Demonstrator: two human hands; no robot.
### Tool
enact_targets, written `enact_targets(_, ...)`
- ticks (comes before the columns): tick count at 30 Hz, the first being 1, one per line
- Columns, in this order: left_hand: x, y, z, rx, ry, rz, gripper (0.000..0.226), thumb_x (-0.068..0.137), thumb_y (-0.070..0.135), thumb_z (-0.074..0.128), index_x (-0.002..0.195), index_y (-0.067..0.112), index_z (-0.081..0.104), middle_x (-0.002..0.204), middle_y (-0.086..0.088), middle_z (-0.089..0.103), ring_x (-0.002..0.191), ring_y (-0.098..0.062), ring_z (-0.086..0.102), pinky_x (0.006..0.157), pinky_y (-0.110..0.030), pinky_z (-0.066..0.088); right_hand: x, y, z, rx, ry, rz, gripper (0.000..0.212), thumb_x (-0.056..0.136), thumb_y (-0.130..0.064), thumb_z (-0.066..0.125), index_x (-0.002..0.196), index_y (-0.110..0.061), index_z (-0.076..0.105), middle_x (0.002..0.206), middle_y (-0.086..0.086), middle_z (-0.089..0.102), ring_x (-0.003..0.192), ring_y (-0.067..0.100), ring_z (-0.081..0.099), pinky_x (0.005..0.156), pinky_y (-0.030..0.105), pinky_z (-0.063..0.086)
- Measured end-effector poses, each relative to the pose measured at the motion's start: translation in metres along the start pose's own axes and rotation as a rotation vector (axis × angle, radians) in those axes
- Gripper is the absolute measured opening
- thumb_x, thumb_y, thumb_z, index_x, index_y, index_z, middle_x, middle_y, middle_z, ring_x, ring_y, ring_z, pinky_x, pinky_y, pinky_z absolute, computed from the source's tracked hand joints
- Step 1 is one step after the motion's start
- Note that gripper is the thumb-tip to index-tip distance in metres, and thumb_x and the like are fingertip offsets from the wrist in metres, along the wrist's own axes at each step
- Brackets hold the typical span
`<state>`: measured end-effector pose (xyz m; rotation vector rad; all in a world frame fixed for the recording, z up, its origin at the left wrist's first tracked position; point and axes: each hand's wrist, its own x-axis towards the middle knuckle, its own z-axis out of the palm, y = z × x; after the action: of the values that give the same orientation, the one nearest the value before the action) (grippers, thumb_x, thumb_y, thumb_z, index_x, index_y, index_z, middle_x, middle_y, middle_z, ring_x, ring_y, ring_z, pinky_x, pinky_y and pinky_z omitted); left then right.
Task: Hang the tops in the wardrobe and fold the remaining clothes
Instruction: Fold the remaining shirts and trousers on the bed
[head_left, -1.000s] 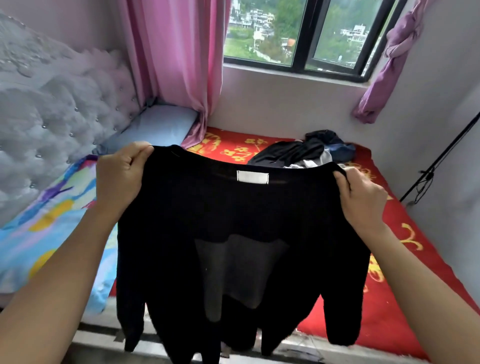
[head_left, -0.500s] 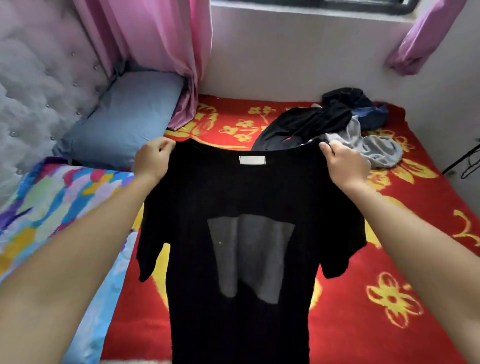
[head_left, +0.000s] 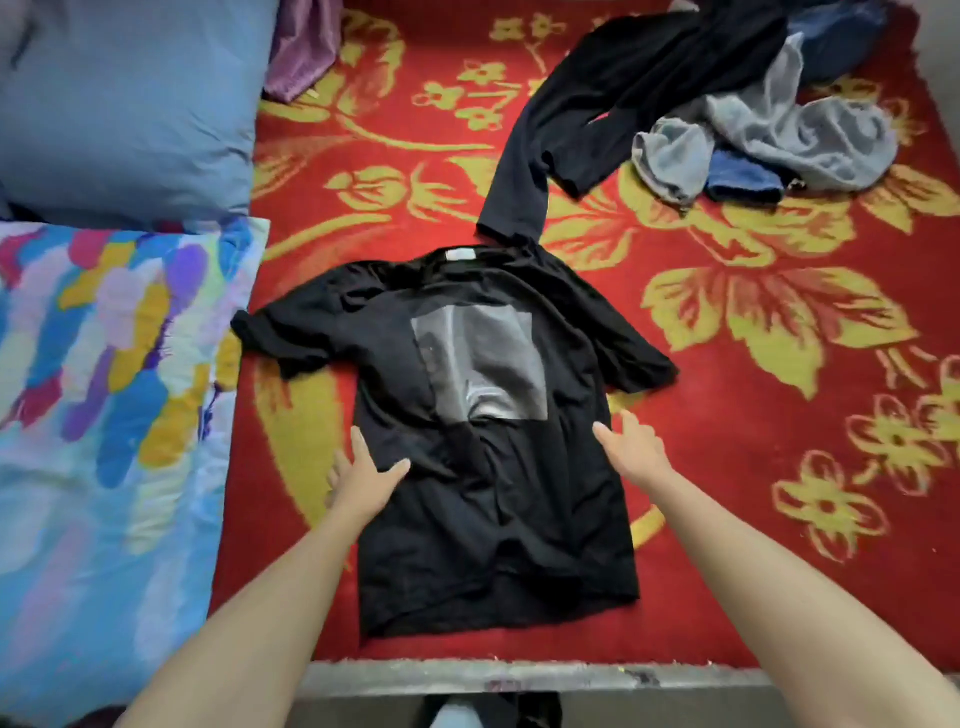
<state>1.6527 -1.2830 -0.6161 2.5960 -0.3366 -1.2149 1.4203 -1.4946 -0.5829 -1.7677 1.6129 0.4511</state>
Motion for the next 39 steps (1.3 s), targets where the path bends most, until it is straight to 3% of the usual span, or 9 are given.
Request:
enact_targets(10, -0.042, -0.111, 0.121, 0.551, -0.163, 0.110, 0.098, 0.083, 0.053, 0.060, 0.147, 0.035, -0.012, 0.157, -0.013, -0.011, 0.144, -0.033, 0.002, 0.112, -0.044, 0.021, -0.046, 0.106, 0.132, -0.252, -0.186, 0.026, 0.063, 0.092, -0.032, 0.055, 0.146, -0.022, 0.023, 0.148, 0.013, 0.026, 0.134, 0.030, 0.028, 0.102, 0.039, 0.034)
enact_targets(14, -0.046, -0.137, 0.136, 0.677, 0.008, 0.201, 0.080, 0.090, 0.046, 0.054, 0.149, 0.037, 0.000, 0.157, -0.013, -0.007, 0.144, -0.031, 0.006, 0.111, -0.043, 0.025, -0.052, 0.136, 0.153, -0.401, -0.082, 0.023, 0.063, 0.091, -0.027, 0.056, 0.144, -0.023, 0.022, 0.150, 0.014, 0.020, 0.135, 0.030, 0.025, 0.103, 0.039, 0.034)
enact_targets(17, -0.041, -0.148, 0.137, 0.552, 0.169, 0.256, 0.061, 0.087, 0.031, 0.065, 0.142, 0.031, 0.039, 0.153, -0.020, 0.019, 0.137, -0.037, 0.025, 0.101, -0.050, 0.034, -0.045, 0.145, 0.155, -0.337, 0.009, 0.080, 0.060, 0.091, -0.022, 0.056, 0.142, -0.023, 0.025, 0.147, 0.015, 0.023, 0.129, 0.032, 0.031, 0.099, 0.040, 0.035)
enact_targets(20, -0.036, -0.163, 0.144, 0.401, 0.268, 0.312, 0.042, 0.075, 0.007, 0.076, 0.115, 0.017, 0.069, 0.134, -0.030, 0.046, 0.119, -0.048, 0.045, 0.082, -0.058, 0.044, -0.035, 0.151, 0.157, -0.271, 0.094, 0.060, 0.052, 0.092, -0.014, 0.051, 0.140, -0.022, 0.032, 0.141, 0.015, 0.032, 0.120, 0.034, 0.038, 0.091, 0.041, 0.040)
enact_targets(24, -0.037, -0.173, 0.145, 0.207, 0.311, 0.335, 0.034, 0.084, -0.006, 0.060, 0.114, 0.008, 0.067, 0.134, -0.027, 0.046, 0.125, -0.043, 0.039, 0.093, -0.051, 0.040, -0.025, 0.164, 0.155, -0.115, 0.148, 0.014, 0.046, 0.091, 0.000, 0.038, 0.133, -0.017, 0.041, 0.115, 0.016, 0.046, 0.086, 0.033, 0.047, 0.070, 0.037, 0.039)
enact_targets(27, -0.040, -0.177, 0.139, 0.078, 0.376, 0.240, 0.034, 0.087, -0.011, 0.048, 0.115, -0.001, 0.063, 0.133, -0.025, 0.044, 0.123, -0.038, 0.041, 0.100, -0.044, 0.036, -0.026, 0.174, 0.151, -0.085, 0.118, -0.043, 0.045, 0.090, 0.001, 0.035, 0.130, -0.017, 0.042, 0.115, 0.015, 0.053, 0.089, 0.035, 0.053, 0.073, 0.038, 0.041)
enact_targets(34, -0.050, -0.184, 0.133, -0.011, 0.470, 0.126, 0.026, 0.084, -0.011, 0.050, 0.106, -0.003, 0.061, 0.102, -0.023, 0.058, 0.093, -0.038, 0.055, 0.081, -0.037, 0.038, -0.040, 0.194, 0.144, -0.235, 0.151, -0.212, 0.031, 0.088, 0.006, 0.039, 0.114, -0.008, 0.047, 0.099, 0.010, 0.039, 0.063, 0.029, 0.040, 0.060, 0.033, 0.031)
enact_targets(36, -0.052, -0.182, 0.133, -0.177, 0.519, 0.028, 0.028, 0.085, -0.009, 0.049, 0.107, 0.001, 0.062, 0.102, -0.019, 0.062, 0.088, -0.036, 0.059, 0.076, -0.035, 0.047, -0.038, 0.205, 0.142, -0.155, 0.178, -0.221, 0.026, 0.087, 0.006, 0.039, 0.107, -0.006, 0.051, 0.094, 0.007, 0.037, 0.066, 0.029, 0.041, 0.062, 0.033, 0.030)
enact_targets(39, -0.056, -0.179, 0.129, -0.615, 0.551, -0.168, 0.027, 0.088, -0.009, 0.047, 0.106, 0.003, 0.064, 0.103, -0.016, 0.061, 0.081, -0.026, 0.058, 0.050, -0.012, 0.051, -0.035, 0.214, 0.140, 0.108, 0.240, -0.096, 0.023, 0.085, 0.006, 0.041, 0.095, -0.005, 0.060, 0.087, 0.012, 0.053, 0.073, 0.029, 0.050, 0.065, 0.032, 0.035)
